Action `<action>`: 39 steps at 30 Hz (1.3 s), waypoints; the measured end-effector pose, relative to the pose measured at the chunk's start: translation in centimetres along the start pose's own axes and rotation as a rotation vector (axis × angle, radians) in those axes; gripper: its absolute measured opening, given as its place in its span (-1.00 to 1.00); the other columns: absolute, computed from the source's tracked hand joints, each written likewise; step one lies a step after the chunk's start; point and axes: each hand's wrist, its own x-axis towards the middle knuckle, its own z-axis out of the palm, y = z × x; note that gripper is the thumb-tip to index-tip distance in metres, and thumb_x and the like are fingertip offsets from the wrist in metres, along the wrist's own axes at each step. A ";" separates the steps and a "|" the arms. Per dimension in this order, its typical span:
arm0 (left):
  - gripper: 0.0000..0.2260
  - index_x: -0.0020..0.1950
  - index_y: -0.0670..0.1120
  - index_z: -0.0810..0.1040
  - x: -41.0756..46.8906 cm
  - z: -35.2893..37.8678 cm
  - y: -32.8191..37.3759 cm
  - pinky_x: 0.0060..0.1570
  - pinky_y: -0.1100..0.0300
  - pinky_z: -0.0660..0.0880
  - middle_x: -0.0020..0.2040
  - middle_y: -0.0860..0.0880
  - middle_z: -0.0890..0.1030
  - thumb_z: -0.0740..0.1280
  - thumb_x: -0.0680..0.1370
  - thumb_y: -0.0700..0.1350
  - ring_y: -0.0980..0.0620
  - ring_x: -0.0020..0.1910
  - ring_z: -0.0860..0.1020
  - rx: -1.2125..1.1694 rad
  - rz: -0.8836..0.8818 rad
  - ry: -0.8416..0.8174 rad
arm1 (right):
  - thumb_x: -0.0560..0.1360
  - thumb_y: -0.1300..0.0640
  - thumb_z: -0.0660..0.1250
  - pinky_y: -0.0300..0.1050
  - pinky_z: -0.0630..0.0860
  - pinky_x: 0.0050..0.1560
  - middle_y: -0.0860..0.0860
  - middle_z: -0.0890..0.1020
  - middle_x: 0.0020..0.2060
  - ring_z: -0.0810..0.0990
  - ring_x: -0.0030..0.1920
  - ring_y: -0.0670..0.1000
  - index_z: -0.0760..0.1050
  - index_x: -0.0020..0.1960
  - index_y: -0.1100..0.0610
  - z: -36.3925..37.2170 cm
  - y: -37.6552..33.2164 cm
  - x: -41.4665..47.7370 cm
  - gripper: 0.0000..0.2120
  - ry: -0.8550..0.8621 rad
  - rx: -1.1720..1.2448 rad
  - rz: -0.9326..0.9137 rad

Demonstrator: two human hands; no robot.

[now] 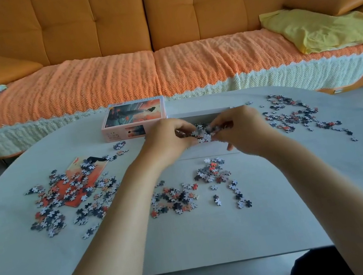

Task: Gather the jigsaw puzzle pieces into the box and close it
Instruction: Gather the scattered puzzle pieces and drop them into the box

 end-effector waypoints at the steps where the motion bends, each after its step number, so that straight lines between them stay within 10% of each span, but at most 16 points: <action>1: -0.76 0.11 0.02 0.66 0.6 0.1 0.0 -0.16 0.40 0.44 -0.04 0.15 0.61 0.51 0.45 -0.09 0.31 -0.14 0.51 -0.001 0.006 0.048 | 0.43 0.19 0.49 -0.35 0.44 -0.49 -0.03 0.66 -0.27 0.63 -0.43 -0.02 0.65 -0.07 0.04 0.1 0.0 0.5 -0.89 0.071 -0.006 -0.017; 9: -0.64 0.38 0.01 0.50 1.7 1.6 -1.0 0.20 0.20 0.32 0.33 -0.01 0.53 0.36 0.58 -0.07 0.01 0.30 0.47 0.169 0.081 0.034 | 0.55 0.24 0.31 -0.10 0.52 0.02 0.09 0.64 0.06 0.60 -0.01 0.11 0.58 0.25 0.07 1.9 0.8 1.6 -0.71 0.018 -0.215 -0.085; 16: -0.74 0.14 0.08 0.64 0.5 1.4 -2.5 0.22 -0.01 0.42 0.09 0.10 0.61 0.25 0.59 0.14 -0.04 0.15 0.52 0.386 0.151 -0.101 | 0.56 0.04 0.23 -0.06 0.56 0.05 -0.09 0.65 0.10 0.62 0.02 0.00 0.64 0.14 -0.04 2.5 1.3 0.8 -0.75 -0.059 -0.310 -0.224; 22: -0.61 0.39 0.08 0.49 -0.5 1.5 -1.9 0.37 0.05 0.14 0.37 0.09 0.42 0.23 0.60 0.17 -0.06 0.34 0.33 0.503 0.143 -0.098 | 0.61 -0.12 0.12 -0.03 0.23 0.42 -0.07 0.39 0.43 0.33 0.43 -0.01 0.38 0.43 -0.04 3.4 1.7 0.7 -0.57 -0.176 -0.550 -0.208; 34: -0.51 0.50 0.10 0.33 0.1 2.6 -2.3 0.48 -0.03 -0.06 0.56 0.05 0.18 0.22 0.58 0.17 0.01 0.51 0.18 0.591 0.170 -0.154 | 0.56 0.00 0.25 0.00 0.25 0.46 -0.03 0.33 0.48 0.30 0.46 -0.01 0.41 0.43 0.02 3.3 2.5 0.7 -0.56 -0.107 -0.453 -0.244; 39: -0.75 0.19 0.01 0.60 -0.9 2.5 -2.5 0.17 0.10 0.22 0.21 0.08 0.49 0.33 0.54 0.00 0.03 0.24 0.43 0.515 0.344 0.090 | 0.47 0.33 0.26 -0.04 0.55 -0.01 0.02 0.63 -0.01 0.57 0.00 0.03 0.65 0.06 0.13 2.7 2.3 0.0 -0.73 0.127 -0.227 -0.440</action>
